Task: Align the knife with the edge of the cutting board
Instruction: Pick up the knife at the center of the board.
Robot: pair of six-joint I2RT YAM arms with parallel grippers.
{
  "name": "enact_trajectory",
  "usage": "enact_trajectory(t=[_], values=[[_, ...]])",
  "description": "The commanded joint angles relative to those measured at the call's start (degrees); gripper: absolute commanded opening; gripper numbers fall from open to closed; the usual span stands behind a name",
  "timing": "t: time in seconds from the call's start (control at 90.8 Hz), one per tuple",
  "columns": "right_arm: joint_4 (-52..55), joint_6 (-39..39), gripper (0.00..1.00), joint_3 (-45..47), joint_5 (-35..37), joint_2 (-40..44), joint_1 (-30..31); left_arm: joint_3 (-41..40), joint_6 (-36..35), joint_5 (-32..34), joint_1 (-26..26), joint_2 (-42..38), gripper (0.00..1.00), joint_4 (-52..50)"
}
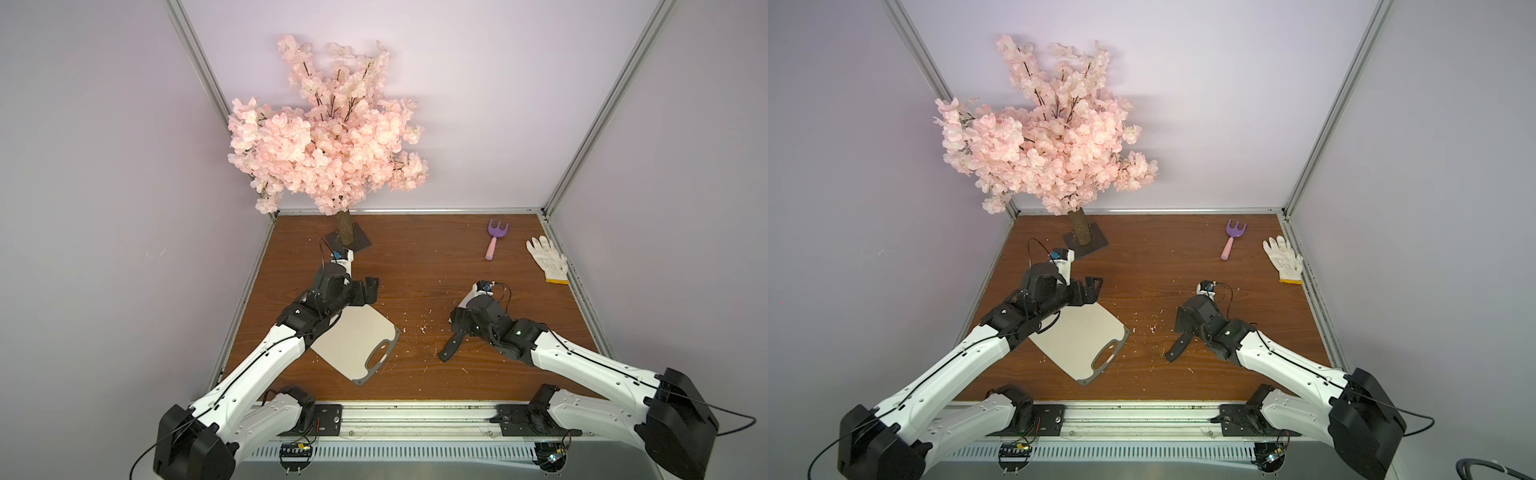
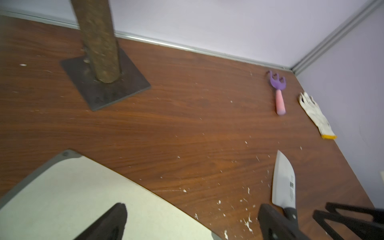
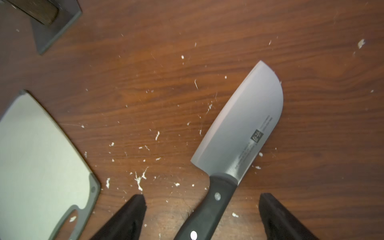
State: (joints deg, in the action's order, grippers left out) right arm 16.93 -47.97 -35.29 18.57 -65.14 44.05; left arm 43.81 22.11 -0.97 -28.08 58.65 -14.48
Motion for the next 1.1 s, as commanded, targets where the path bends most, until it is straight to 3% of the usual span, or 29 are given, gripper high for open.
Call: enact_trajectory(t=[0.0, 0.198, 0.506, 1.09], values=[[4.6, -3.46, 0.85, -1.82, 4.74, -1.85, 2.11, 0.29, -2.16, -2.44, -3.59, 2.12, 0.99, -2.04], [1.95, -7.34, 0.83, 2.06, 4.43, -1.75, 5.52, 0.25, -1.46, -2.53, -7.82, 5.77, 0.99, -2.53], [2.72, -9.74, 0.71, 0.35, 4.87, -7.66, 10.06, 0.92, -0.48, 4.24, -16.65, 9.18, 0.99, -6.25], [0.63, -11.81, 0.49, -4.35, 5.63, -19.49, 10.94, 0.75, -0.39, 5.63, -17.28, 9.73, 1.0, -6.26]])
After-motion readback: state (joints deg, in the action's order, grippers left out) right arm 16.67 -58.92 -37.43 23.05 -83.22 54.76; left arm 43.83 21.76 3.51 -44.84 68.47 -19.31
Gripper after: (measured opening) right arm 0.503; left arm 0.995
